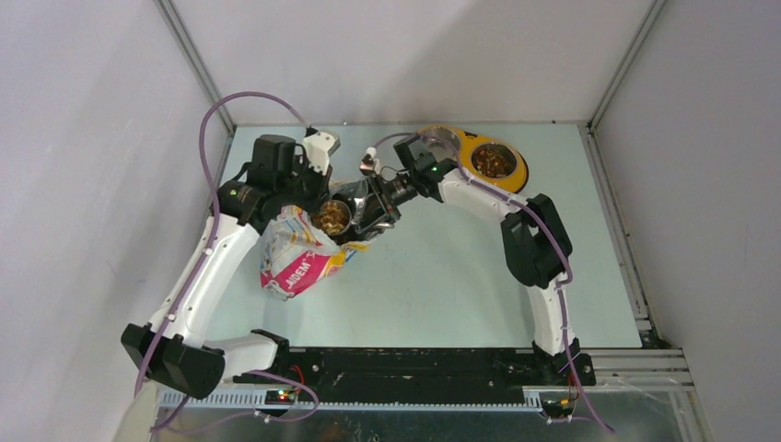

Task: Serve the pet food
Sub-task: Collect the pet food from the pet food bag.

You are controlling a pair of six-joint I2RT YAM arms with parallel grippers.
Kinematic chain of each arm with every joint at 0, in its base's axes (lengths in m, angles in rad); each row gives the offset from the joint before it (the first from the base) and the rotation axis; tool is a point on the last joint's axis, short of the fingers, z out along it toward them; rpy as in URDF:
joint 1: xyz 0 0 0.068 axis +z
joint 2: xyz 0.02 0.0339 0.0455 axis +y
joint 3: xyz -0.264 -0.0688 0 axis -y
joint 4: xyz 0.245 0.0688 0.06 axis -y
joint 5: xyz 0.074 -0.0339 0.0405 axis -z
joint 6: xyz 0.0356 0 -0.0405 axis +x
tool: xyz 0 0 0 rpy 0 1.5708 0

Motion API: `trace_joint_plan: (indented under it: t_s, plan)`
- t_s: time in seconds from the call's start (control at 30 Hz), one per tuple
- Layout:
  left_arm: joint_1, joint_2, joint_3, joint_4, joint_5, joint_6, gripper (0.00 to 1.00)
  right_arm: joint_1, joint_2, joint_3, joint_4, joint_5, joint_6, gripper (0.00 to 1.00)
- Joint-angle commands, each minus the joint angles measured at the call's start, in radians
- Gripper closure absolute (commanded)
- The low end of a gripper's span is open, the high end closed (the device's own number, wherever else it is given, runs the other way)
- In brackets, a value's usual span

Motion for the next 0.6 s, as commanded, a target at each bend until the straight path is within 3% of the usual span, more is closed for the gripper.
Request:
trace_joint_plan:
  t_s: [0.0, 0.2, 0.4, 0.57]
  plan:
    - [0.013, -0.087, 0.071, -0.025, 0.071, 0.024, 1.0, -0.042, -0.138, -0.013, -0.048, -0.028, -0.1, 1.0]
    - [0.019, -0.106, 0.071, -0.051, 0.125, 0.035, 1.0, -0.084, -0.199, -0.033, -0.038, -0.021, -0.065, 1.0]
    - [0.02, -0.118, 0.077, -0.065, 0.185, 0.043, 1.0, -0.095, -0.216, -0.156, 0.217, -0.064, 0.123, 1.0]
    - [0.021, -0.114, 0.054, -0.049, 0.197, 0.031, 1.0, -0.068, -0.179, -0.069, 0.101, -0.015, 0.065, 1.0]
